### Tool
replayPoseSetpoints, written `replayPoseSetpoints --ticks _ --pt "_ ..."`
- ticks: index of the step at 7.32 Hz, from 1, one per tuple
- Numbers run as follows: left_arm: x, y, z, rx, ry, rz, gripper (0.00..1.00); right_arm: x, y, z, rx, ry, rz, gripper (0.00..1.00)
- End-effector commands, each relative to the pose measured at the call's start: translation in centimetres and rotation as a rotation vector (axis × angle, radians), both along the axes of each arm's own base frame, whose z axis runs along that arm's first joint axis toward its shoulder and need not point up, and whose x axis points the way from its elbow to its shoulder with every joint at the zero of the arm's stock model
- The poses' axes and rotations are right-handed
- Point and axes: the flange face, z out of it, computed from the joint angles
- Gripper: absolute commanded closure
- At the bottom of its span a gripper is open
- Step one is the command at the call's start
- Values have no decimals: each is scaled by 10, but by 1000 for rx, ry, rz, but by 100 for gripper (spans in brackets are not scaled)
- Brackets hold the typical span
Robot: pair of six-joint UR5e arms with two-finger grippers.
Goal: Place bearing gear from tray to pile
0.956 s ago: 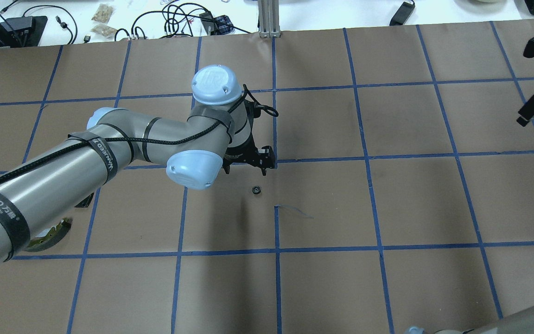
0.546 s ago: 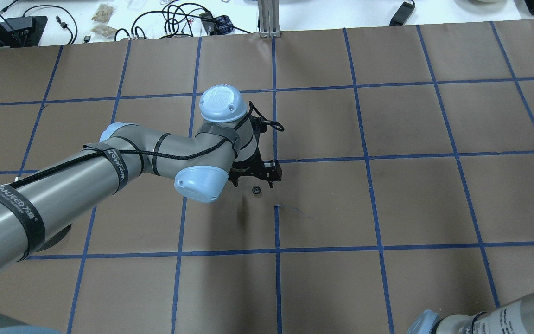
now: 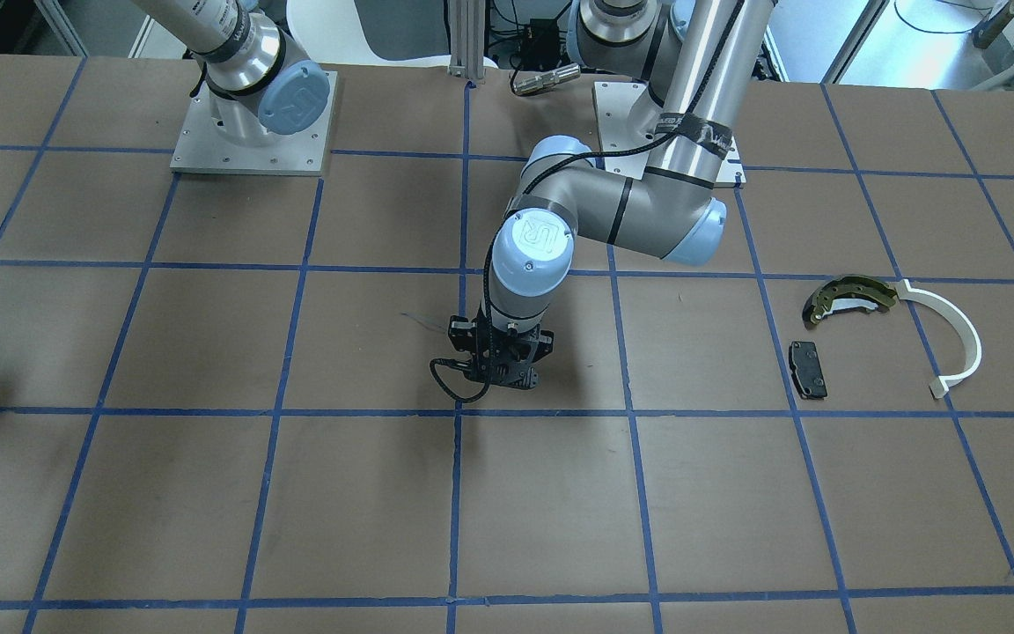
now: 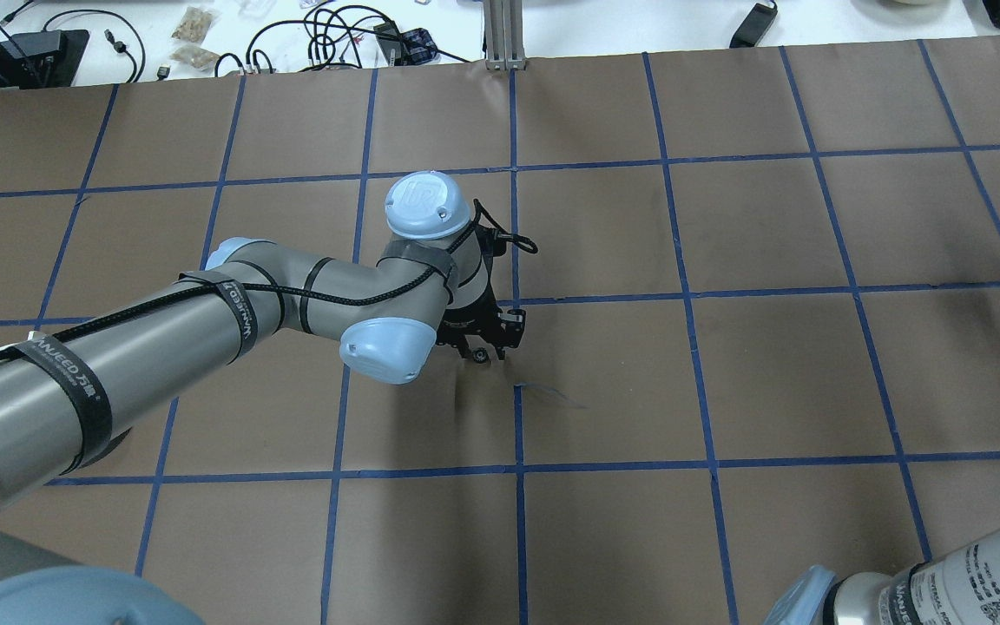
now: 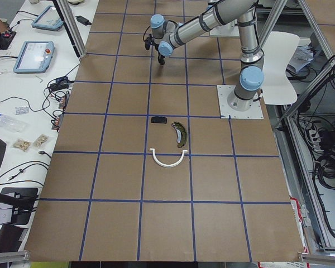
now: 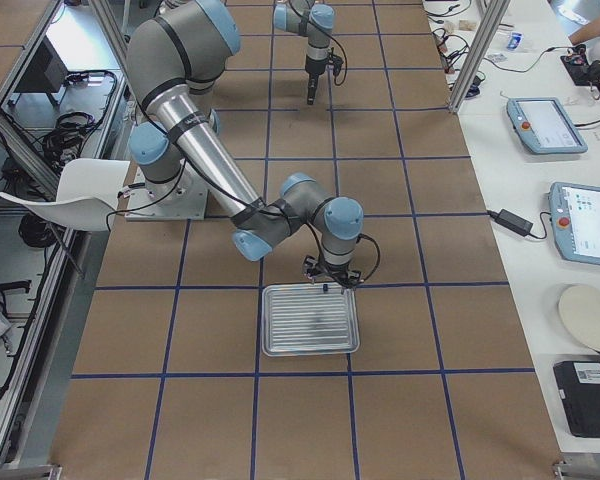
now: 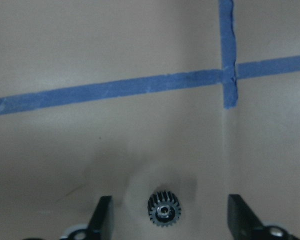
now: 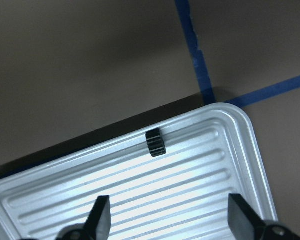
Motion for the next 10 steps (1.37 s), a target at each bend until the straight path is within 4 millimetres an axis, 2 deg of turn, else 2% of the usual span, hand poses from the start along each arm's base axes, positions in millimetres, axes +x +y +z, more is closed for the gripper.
replayPoseSetpoints --ticks 1,2,4,5,6,7,8,9,10 --pt "0 1 -3 2 -7 -2 55 8 5 -23 -23 -52 80 16" --pt "0 1 -3 4 -9 -3 63 8 5 -24 -25 -55 84 17" --pt "-1 -1 0 -2 -7 -6 100 7 5 -38 -10 -71 86 21" --pt "5 -7 12 -24 3 -7 100 7 4 -47 -1 -82 87 26" --pt "10 -17 33 -51 9 -2 100 5 5 -44 6 -66 84 45" --pt "30 -38 57 -31 2 21 100 5 5 -42 7 -65 84 67" --pt "75 -70 82 2 -1 52 100 6 6 -44 10 -70 76 78" --pt "138 -99 114 28 2 53 100 6 6 -43 16 -69 74 91" --pt "200 -114 131 52 -39 86 100 7 7 -45 20 -76 74 99"
